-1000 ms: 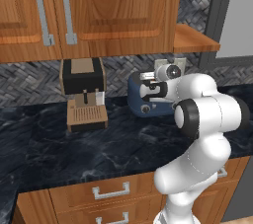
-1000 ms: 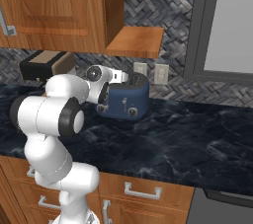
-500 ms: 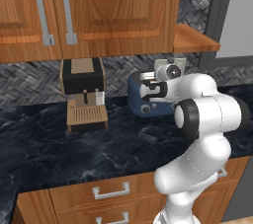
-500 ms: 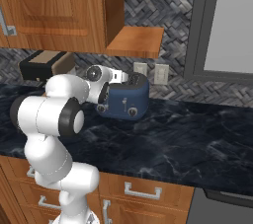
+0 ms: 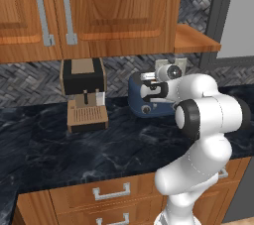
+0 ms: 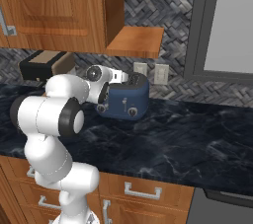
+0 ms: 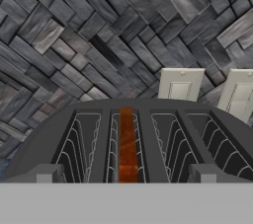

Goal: Start the toaster. Once the lever pops up, take the bread to the plate on the dining counter.

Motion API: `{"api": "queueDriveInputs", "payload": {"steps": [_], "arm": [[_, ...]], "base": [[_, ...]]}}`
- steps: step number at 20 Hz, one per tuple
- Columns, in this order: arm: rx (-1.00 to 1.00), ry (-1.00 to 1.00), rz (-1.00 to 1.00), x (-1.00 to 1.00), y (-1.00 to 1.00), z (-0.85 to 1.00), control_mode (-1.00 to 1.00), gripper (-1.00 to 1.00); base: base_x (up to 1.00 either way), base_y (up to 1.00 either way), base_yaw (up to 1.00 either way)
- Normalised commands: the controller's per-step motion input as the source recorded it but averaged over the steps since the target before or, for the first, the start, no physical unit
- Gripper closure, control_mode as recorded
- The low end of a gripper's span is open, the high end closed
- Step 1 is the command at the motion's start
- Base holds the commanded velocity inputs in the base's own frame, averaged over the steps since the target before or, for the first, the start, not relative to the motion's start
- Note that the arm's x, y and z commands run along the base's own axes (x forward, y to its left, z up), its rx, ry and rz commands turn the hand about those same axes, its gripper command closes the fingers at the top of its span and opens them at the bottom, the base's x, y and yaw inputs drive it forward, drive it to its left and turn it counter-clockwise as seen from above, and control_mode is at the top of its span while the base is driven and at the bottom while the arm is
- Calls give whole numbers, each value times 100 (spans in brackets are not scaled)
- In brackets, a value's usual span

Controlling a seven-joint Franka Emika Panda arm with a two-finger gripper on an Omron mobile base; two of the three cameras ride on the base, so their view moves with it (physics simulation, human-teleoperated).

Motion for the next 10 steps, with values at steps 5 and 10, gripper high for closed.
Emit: {"api": "queueDriveInputs", "payload": {"steps": [5, 10], "arm": [[0, 0, 0, 0, 0, 0, -100, -100], [0, 0, 0, 0, 0, 0, -100, -100]], "base": [[0, 0, 0], [0, 0, 0]]}}
